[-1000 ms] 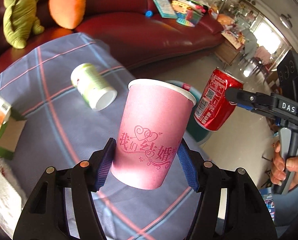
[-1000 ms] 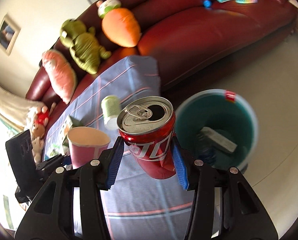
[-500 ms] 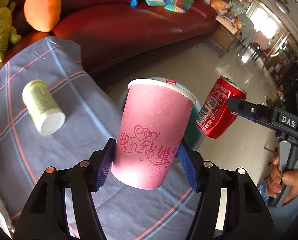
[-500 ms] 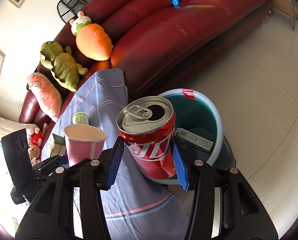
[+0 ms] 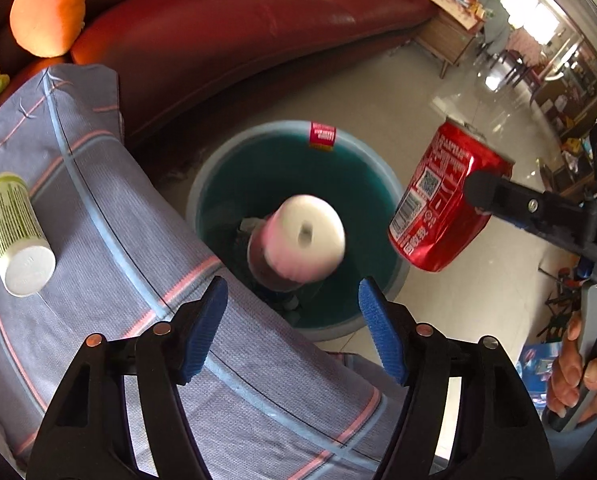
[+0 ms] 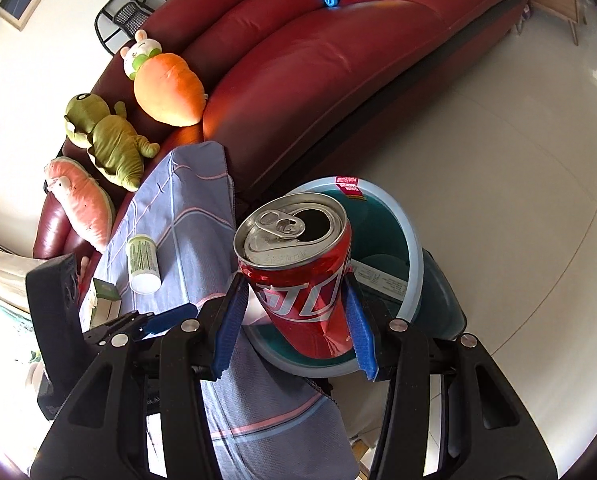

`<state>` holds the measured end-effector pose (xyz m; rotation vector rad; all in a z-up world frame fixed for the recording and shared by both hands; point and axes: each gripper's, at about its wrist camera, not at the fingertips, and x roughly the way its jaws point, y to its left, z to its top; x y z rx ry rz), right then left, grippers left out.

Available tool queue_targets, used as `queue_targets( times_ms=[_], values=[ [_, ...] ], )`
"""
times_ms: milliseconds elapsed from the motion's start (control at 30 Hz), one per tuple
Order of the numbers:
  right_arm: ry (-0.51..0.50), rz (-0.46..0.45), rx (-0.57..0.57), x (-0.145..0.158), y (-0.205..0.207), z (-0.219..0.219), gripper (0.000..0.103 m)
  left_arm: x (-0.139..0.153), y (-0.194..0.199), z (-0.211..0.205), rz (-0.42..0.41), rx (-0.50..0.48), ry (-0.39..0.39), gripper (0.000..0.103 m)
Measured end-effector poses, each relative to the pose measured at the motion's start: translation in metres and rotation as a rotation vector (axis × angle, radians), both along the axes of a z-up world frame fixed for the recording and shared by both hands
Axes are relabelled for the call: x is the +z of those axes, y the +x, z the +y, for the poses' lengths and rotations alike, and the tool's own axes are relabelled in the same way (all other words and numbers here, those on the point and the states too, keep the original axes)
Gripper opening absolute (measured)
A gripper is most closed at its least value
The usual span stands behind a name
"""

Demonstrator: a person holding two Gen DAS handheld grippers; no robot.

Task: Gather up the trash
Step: 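Carry the cup and can over the teal bin and release both, then move both open tools back over the table toward the jar and bread box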

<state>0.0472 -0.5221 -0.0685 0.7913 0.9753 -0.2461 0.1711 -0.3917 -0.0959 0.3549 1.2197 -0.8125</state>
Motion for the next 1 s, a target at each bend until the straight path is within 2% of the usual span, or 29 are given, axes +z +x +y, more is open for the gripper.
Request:
queue_targets(
  times_ms=[167, 233, 333, 467, 600, 633, 667, 700, 1000],
  values=[
    [0.003, 0.0, 0.008, 0.0, 0.004, 0.003, 0.046, -0.001, 0.001, 0.009, 0.012, 0.015, -0.008, 0.074],
    [0.001, 0.0, 0.013, 0.0, 0.006, 0.004, 0.046, 0.003, 0.0, 0.015, 0.007, 0.027, -0.019, 0.078],
    [0.0, 0.001, 0.02, 0.0, 0.008, 0.007, 0.046, 0.01, -0.002, 0.023, -0.004, 0.039, -0.039, 0.079],
    [0.003, 0.008, 0.031, -0.001, 0.009, 0.009, 0.046, 0.02, -0.003, 0.038, -0.021, 0.071, -0.071, 0.088],
    [0.005, 0.032, 0.054, -0.006, 0.012, 0.015, 0.048, 0.027, 0.0, 0.049, -0.03, 0.097, -0.093, 0.091],
    [0.01, 0.039, 0.055, -0.008, 0.013, 0.016, 0.052, 0.027, 0.0, 0.051, -0.028, 0.102, -0.097, 0.091],
    [0.016, 0.041, 0.053, -0.009, 0.014, 0.017, 0.066, 0.028, 0.0, 0.053, -0.027, 0.106, -0.099, 0.091],
    [0.013, 0.044, 0.052, -0.009, 0.014, 0.018, 0.071, 0.028, 0.001, 0.056, -0.026, 0.112, -0.102, 0.091],
    [-0.016, 0.077, 0.06, 0.002, 0.015, 0.032, 0.076, 0.032, 0.003, 0.078, -0.015, 0.145, -0.122, 0.091]
  ],
)
